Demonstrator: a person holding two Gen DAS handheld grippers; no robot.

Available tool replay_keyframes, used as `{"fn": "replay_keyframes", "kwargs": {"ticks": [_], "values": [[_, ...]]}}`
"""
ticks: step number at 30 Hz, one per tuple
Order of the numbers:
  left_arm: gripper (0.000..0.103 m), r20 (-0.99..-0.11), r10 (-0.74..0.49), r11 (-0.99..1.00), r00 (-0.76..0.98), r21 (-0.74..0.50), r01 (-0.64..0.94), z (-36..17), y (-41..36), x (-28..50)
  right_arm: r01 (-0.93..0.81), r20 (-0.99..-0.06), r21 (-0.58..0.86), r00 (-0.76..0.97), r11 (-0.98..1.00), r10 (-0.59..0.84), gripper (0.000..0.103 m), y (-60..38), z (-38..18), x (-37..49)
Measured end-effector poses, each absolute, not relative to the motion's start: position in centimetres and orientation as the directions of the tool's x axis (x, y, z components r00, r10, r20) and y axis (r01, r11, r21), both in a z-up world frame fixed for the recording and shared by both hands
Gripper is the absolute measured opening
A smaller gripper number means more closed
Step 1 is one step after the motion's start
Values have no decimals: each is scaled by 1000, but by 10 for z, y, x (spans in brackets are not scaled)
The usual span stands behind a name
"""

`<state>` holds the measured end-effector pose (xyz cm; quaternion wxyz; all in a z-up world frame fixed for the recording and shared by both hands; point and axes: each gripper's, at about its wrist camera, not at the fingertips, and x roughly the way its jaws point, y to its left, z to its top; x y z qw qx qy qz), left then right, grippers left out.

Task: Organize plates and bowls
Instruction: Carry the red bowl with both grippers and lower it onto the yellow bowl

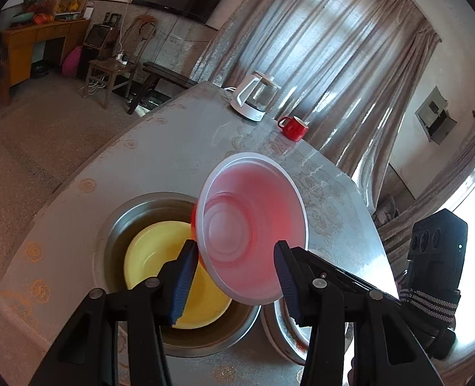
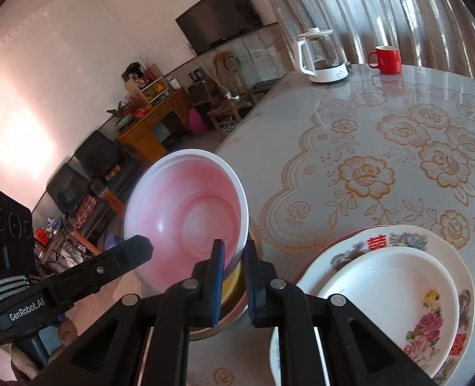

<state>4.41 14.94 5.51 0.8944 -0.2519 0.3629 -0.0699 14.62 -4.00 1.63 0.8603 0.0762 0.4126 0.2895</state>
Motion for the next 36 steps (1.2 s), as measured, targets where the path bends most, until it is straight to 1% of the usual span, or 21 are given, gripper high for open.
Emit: {"fn": "replay_keyframes", "kwargs": {"ticks": [7,12,16,21,27,30,34,36], "values": [[49,-650,-270,863,711,-491,-121,42,165,32,-478,-700,371,420,796,578,11,-10,1,142],[49,-682,-276,858,678,-493,-147,26,171,30,-482,-721,370,390,794,573,11,-3,-8,140],[49,-691,-283,857,665,-493,-148,19,170,29,-483,-732,375,369,791,573,12,-2,-13,137],[49,-715,-261,873,649,-461,-157,12,167,32,-465,-748,385,349,797,565,13,-3,-25,138],[49,-731,-242,883,638,-439,-168,4,168,37,-445,-781,350,346,824,519,14,1,-38,141],[50,-733,-222,889,643,-423,-175,6,168,39,-450,-784,330,359,830,506,15,2,-37,139],[50,-731,-199,898,653,-403,-177,7,171,38,-455,-787,302,377,838,488,21,4,-33,139],[50,-730,-197,900,654,-400,-175,6,172,39,-462,-790,261,403,848,462,22,6,-30,138]]}}
